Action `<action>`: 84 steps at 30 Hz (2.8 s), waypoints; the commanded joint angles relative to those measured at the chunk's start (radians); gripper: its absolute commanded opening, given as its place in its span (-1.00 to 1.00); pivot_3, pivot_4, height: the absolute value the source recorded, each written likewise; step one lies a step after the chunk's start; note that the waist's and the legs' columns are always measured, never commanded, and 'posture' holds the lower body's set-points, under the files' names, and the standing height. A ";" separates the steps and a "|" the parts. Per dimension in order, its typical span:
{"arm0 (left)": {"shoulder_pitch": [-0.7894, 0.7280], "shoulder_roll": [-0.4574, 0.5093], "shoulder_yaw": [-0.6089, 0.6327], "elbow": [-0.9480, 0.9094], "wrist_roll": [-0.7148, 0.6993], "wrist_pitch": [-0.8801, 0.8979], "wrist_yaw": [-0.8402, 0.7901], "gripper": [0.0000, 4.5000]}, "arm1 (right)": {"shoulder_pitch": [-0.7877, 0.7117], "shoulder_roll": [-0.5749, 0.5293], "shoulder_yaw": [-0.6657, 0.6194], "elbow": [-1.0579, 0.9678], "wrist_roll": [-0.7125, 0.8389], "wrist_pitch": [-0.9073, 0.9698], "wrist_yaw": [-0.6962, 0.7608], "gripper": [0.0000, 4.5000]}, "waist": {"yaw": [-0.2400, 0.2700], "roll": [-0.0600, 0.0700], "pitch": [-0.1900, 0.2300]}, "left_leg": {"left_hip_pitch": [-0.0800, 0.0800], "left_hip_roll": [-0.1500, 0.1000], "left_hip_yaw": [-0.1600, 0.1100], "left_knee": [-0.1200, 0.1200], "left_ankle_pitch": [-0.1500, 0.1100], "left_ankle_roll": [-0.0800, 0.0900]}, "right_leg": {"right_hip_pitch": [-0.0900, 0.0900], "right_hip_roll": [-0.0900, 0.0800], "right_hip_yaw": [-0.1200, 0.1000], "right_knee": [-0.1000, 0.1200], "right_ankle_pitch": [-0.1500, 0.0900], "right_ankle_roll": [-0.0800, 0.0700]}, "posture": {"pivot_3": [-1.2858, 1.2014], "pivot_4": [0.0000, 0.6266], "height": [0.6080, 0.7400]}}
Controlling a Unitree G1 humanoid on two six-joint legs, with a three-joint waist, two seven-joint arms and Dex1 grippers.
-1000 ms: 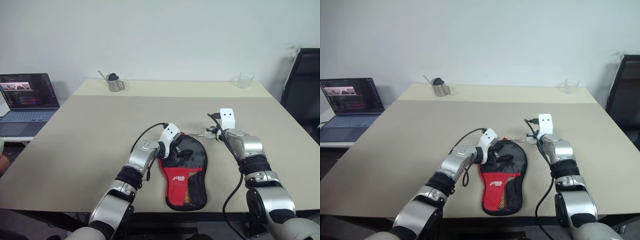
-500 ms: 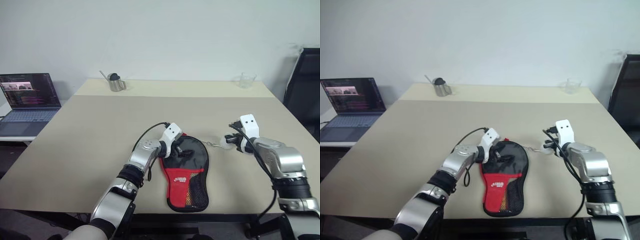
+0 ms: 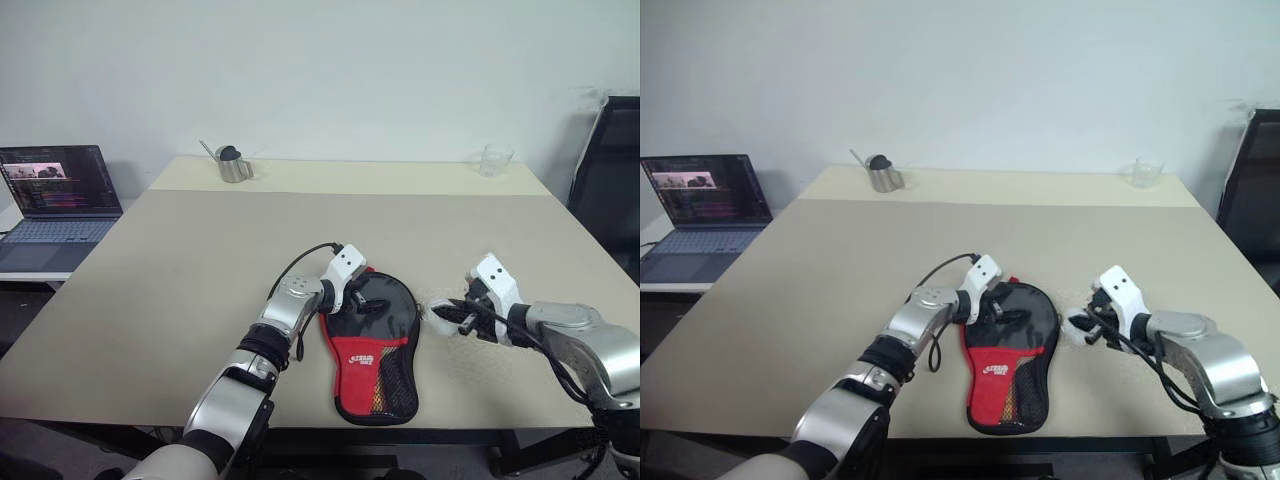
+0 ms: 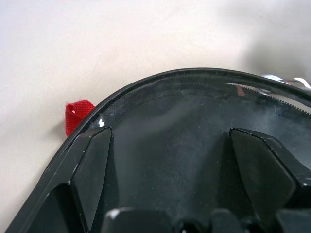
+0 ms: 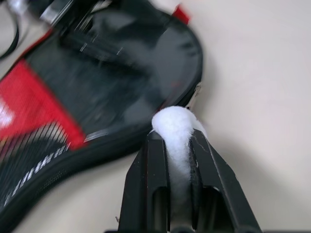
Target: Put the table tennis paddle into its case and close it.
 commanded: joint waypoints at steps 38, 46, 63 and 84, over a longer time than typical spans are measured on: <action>-0.005 0.008 -0.068 0.102 0.076 0.028 -0.028 0.89 | 0.608 -0.189 0.056 -0.274 0.175 -0.413 0.456 -0.97 | 0.011 -0.002 0.000 | 0.002 -0.011 -0.026 -0.002 -0.008 -0.007 | 0.015 -0.011 -0.025 -0.013 -0.006 -0.002 | 0.03 -0.52 1.00; -0.002 0.012 -0.070 0.103 0.080 0.025 -0.034 0.89 | 0.546 -0.184 0.032 -0.171 0.182 -0.438 0.473 -0.64 | 0.011 -0.002 0.000 | 0.003 -0.010 -0.026 -0.001 -0.008 -0.007 | 0.015 -0.012 -0.026 -0.012 -0.006 -0.002 | 0.03 -0.52 1.00; -0.002 0.021 -0.003 0.001 -0.014 0.041 -0.130 0.89 | 0.340 -0.267 -0.149 -0.115 0.290 -0.239 0.369 0.97 | 0.011 -0.003 0.001 | 0.003 -0.010 -0.025 -0.001 -0.007 -0.007 | 0.015 -0.013 -0.026 -0.012 -0.006 -0.002 | 0.03 -0.52 1.00; 0.163 0.894 0.266 -0.502 -0.430 0.280 -0.776 0.89 | 0.009 -0.572 -0.197 0.589 0.032 -0.591 0.756 0.97 | 0.023 0.006 0.011 | -0.012 -0.009 -0.022 0.000 -0.007 -0.005 | 0.000 -0.006 -0.024 -0.006 -0.011 -0.002 | 0.03 -0.52 1.00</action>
